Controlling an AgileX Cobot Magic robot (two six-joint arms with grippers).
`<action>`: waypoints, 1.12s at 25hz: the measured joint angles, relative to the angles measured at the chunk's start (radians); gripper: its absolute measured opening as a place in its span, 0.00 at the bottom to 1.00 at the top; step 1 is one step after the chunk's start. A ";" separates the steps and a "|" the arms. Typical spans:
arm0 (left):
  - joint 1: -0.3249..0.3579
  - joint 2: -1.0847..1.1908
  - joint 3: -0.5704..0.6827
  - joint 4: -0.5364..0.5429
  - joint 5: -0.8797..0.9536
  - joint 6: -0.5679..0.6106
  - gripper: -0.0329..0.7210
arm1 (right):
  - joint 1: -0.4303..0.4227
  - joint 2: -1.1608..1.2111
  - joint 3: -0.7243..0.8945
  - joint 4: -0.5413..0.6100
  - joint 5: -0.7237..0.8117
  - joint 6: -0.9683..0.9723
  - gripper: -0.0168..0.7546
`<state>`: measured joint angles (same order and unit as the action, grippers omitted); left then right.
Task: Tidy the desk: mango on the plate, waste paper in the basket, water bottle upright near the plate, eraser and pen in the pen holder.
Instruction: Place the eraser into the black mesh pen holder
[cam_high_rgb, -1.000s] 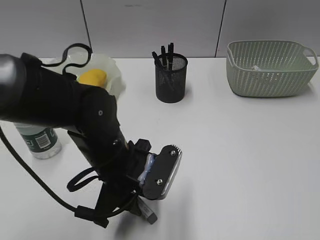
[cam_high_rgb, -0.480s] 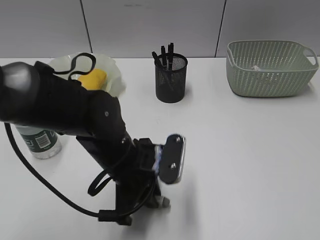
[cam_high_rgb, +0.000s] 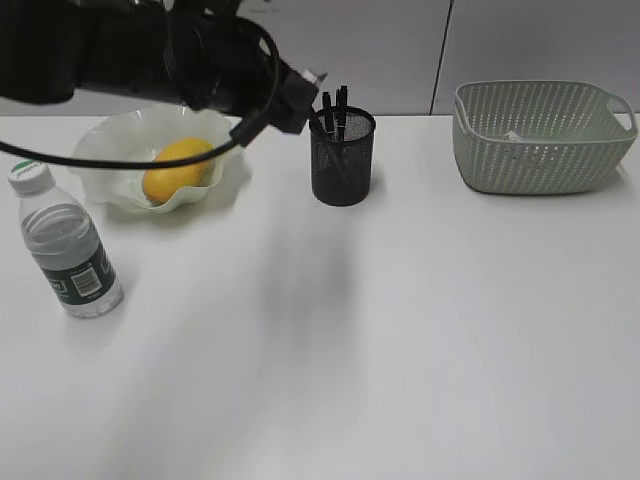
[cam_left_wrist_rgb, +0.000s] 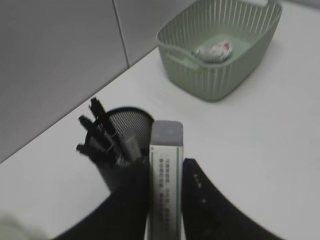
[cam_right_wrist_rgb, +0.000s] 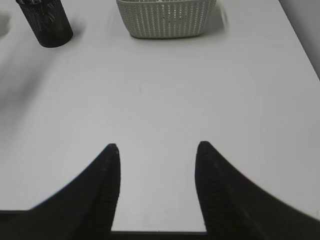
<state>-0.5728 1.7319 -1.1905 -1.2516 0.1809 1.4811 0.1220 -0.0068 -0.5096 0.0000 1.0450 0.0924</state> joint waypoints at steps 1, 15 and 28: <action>0.025 0.015 -0.032 -0.063 0.050 0.029 0.23 | 0.000 0.000 0.000 0.000 0.000 0.000 0.53; 0.282 0.172 -0.144 -0.480 0.349 0.550 0.23 | 0.000 -0.001 0.001 0.000 0.000 0.000 0.53; 0.193 0.422 -0.412 -0.480 0.462 0.590 0.23 | 0.000 -0.001 0.001 0.000 -0.001 0.000 0.53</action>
<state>-0.3795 2.1544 -1.6027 -1.7319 0.6432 2.0716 0.1220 -0.0076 -0.5089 0.0000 1.0443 0.0924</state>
